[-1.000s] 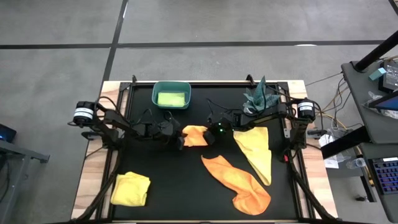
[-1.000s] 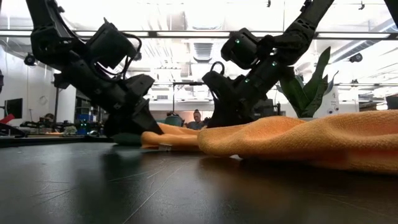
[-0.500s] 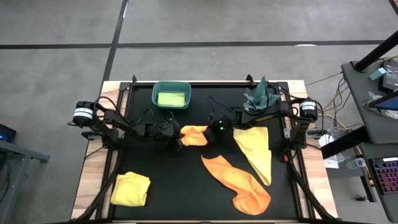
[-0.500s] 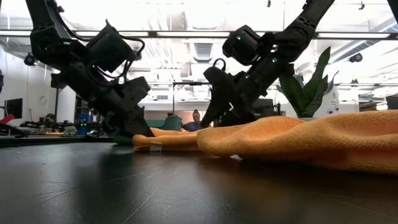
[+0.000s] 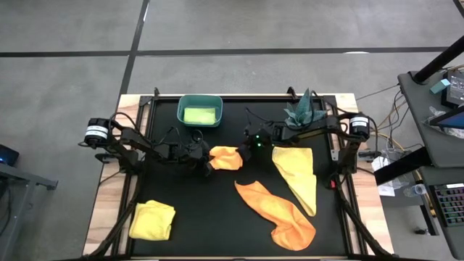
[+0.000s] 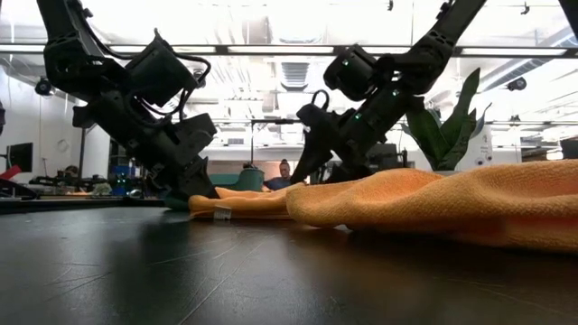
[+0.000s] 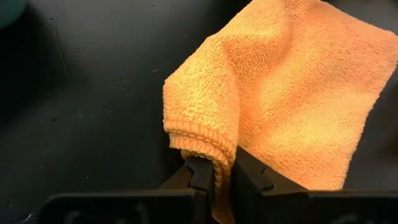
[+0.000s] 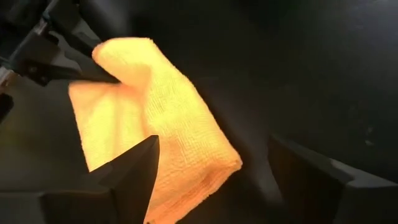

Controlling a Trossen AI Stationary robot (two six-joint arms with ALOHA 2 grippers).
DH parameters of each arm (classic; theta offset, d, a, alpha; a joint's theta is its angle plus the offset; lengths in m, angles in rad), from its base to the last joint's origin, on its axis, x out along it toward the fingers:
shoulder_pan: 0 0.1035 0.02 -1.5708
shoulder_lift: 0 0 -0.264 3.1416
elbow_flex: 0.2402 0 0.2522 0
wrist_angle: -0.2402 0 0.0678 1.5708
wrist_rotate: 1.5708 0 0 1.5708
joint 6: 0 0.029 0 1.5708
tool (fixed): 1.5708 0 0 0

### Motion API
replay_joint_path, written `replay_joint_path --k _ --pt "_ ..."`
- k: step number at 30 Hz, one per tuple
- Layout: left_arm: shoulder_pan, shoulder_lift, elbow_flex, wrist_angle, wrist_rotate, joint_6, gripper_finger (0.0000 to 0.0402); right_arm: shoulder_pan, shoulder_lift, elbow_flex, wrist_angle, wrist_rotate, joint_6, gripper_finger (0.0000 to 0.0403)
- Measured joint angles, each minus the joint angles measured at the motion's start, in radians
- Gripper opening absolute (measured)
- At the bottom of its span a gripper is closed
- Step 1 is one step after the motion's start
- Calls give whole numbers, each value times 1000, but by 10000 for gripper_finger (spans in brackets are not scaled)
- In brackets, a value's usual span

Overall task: Fold microfiber towels
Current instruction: Put the top orange microfiber cloth into the blue bin

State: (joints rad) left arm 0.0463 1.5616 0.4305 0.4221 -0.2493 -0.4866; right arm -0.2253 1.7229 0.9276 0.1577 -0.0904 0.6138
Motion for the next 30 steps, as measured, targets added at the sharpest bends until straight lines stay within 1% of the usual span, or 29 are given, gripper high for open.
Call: replay_joint_path --k 6,11,15,17,19,26,29,30 --pt "0 0 0 -1 0 -3 15 4 50 0 14 -35 1 290" --pt "0 0 0 -1 0 -3 15 9 98 1 119 -186 9 287" --pt "0 0 0 -1 0 -5 15 11 106 1 132 -205 19 268" --pt "0 0 0 0 0 -5 15 12 106 1 130 -205 30 247" --pt "0 0 0 3 0 -5 15 16 107 0 129 -206 45 219" --pt "0 -2 -1 7 1 -6 15 22 107 0 140 -204 60 74" --pt "0 -17 -2 0 6 -6 15 23 106 0 159 -206 63 26" --pt "0 -27 -2 -6 6 -5 15 23 104 -1 164 -206 63 19"
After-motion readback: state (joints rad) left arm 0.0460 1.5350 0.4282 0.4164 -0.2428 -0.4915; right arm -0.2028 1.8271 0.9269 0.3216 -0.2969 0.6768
